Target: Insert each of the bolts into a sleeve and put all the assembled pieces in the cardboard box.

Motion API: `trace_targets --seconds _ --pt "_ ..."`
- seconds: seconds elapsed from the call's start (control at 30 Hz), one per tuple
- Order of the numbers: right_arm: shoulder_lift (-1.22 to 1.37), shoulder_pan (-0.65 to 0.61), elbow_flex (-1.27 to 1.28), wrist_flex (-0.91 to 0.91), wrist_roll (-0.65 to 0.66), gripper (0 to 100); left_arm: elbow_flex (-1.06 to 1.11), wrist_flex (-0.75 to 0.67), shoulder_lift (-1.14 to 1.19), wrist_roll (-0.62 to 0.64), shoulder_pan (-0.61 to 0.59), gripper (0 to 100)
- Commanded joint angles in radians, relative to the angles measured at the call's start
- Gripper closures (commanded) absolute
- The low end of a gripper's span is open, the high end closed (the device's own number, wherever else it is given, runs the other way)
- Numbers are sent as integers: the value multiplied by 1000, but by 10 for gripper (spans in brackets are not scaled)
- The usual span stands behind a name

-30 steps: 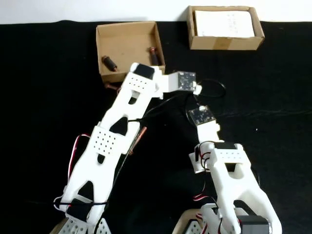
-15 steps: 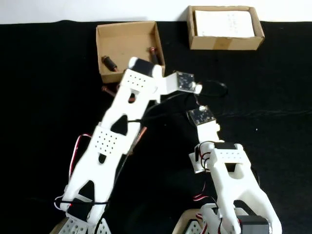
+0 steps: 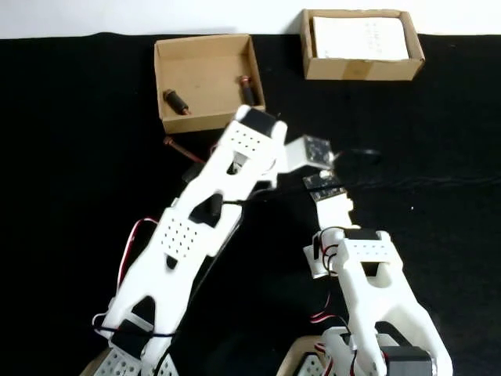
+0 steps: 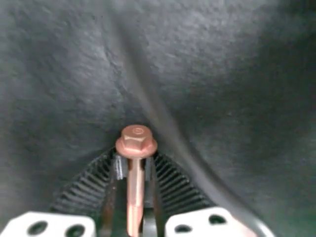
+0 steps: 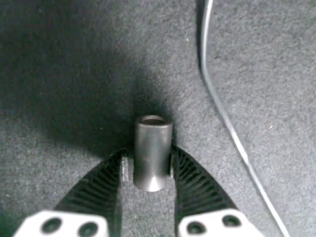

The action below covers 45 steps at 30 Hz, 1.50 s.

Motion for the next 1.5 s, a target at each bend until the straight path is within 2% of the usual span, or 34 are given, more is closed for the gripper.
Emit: trace_targets --seconds 0.0,0.2,0.27,0.67,0.93,1.13,1.23,1.47 --pt "-1 19 4 -24 -11 990 21 3 -25 14 -18 910" --pt "-1 19 4 -24 -11 990 19 -127 -13 238 -74 816" --pt "-1 19 4 -24 -11 990 19 -146 -13 276 -76 809" --pt "-1 19 4 -25 -11 990 25 -146 -8 276 -68 816" --pt "-1 19 2 -25 -11 990 27 -144 -7 276 -67 993" --pt "-1 19 2 -25 -11 990 -5 -143 -31 282 -77 991" --pt "-1 19 2 -25 -11 990 -68 -86 -74 292 -91 991" --pt "-5 22 -1 -5 -11 991 -228 -6 -214 419 -154 991"
